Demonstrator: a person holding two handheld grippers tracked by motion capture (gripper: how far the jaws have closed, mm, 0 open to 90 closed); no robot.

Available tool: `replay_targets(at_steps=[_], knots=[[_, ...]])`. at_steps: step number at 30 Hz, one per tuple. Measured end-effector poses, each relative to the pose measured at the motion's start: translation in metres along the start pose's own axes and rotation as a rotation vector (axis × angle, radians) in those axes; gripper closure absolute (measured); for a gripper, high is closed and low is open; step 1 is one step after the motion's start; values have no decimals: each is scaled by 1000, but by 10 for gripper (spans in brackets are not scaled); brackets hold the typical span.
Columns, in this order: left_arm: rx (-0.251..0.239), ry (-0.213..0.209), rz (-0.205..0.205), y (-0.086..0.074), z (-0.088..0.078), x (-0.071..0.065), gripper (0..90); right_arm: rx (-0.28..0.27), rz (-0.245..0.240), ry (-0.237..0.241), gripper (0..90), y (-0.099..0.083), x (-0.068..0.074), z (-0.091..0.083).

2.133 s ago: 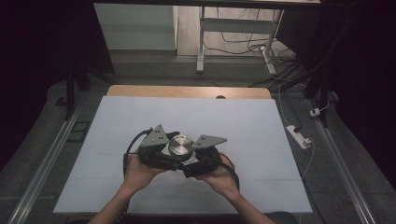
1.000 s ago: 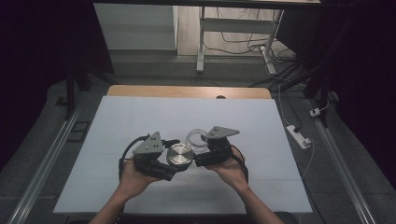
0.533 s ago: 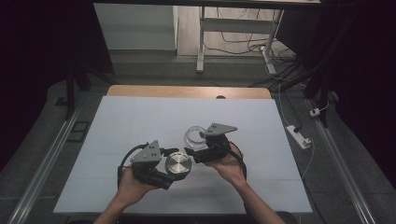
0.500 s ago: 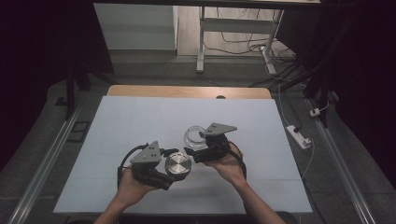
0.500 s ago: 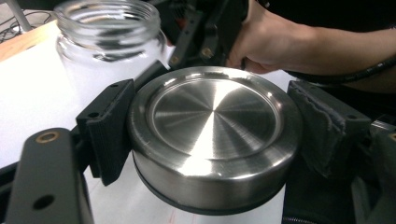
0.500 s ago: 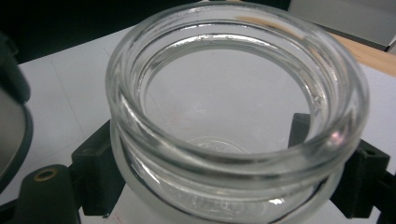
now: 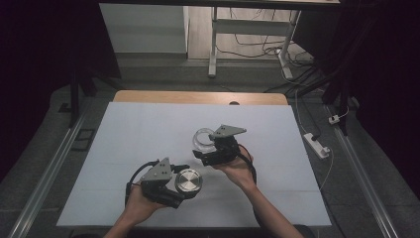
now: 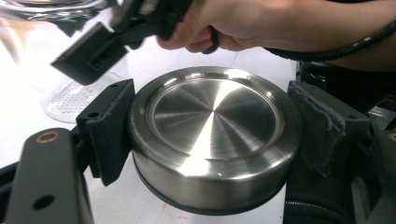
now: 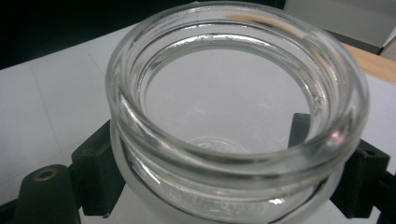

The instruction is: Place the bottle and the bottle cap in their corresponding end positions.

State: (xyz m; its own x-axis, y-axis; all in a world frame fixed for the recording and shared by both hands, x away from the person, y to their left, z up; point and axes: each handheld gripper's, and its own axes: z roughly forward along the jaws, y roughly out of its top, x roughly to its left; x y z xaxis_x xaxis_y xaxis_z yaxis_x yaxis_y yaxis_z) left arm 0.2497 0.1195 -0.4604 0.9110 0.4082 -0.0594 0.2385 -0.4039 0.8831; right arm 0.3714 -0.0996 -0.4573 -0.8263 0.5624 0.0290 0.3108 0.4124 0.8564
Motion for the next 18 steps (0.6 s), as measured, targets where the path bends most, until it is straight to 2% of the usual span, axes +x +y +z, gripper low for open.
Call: replay_targets(at_steps=[10, 18], knots=[[23, -28, 16, -18, 25, 7, 202, 13, 15, -34, 150, -2, -15, 16], [49, -21, 3, -29, 47, 15, 202, 34, 8, -48, 149, -1, -21, 30]])
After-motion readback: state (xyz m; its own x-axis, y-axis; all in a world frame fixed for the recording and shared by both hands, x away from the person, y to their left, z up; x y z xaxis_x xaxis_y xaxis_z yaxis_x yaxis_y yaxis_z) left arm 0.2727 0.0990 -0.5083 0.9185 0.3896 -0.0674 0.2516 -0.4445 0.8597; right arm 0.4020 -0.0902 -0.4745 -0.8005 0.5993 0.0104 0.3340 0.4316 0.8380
